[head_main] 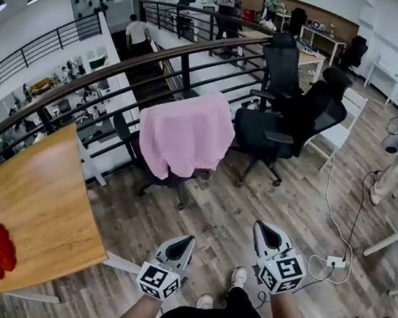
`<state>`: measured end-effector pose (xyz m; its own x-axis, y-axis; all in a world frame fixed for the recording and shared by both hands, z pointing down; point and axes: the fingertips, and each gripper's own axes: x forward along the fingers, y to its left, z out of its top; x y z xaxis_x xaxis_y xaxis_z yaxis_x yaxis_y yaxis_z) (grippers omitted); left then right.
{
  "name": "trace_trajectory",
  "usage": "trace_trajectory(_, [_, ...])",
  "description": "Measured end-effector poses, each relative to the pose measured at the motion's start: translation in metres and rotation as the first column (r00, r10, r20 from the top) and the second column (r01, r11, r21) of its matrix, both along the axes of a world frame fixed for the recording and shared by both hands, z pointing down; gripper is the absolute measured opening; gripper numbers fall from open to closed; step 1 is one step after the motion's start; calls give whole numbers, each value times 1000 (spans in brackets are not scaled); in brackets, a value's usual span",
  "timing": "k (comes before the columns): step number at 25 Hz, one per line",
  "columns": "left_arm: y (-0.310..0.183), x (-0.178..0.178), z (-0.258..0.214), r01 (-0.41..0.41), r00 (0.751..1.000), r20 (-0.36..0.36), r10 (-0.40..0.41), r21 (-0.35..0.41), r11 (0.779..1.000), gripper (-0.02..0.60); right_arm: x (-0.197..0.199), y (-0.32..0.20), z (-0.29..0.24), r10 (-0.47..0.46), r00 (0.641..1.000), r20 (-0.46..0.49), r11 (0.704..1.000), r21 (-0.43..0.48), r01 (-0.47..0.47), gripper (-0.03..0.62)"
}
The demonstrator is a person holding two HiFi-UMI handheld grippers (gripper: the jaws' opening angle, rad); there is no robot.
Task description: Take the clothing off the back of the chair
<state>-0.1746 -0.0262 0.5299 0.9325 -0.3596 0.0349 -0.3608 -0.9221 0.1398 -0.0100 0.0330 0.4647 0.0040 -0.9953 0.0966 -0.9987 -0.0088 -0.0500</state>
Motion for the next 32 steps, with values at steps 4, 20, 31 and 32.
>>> trace_trajectory(4, [-20, 14, -1, 29, 999, 17, -29, 8, 1000, 15, 24, -23, 7, -20, 1000, 4, 1000, 0, 20, 3])
trace_trajectory(20, [-119, 113, 3, 158, 984, 79, -160, 34, 987, 15, 162, -128, 20, -98, 994, 46, 995, -26, 99, 3])
trace_trajectory(31, [-170, 133, -5, 292, 951, 94, -296, 55, 955, 15, 180, -190, 37, -261, 963, 59, 963, -49, 264, 3])
trace_trajectory(32, [-173, 133, -6, 305, 946, 96, -309, 55, 951, 15, 181, -193, 37, -274, 960, 59, 959, -50, 277, 3])
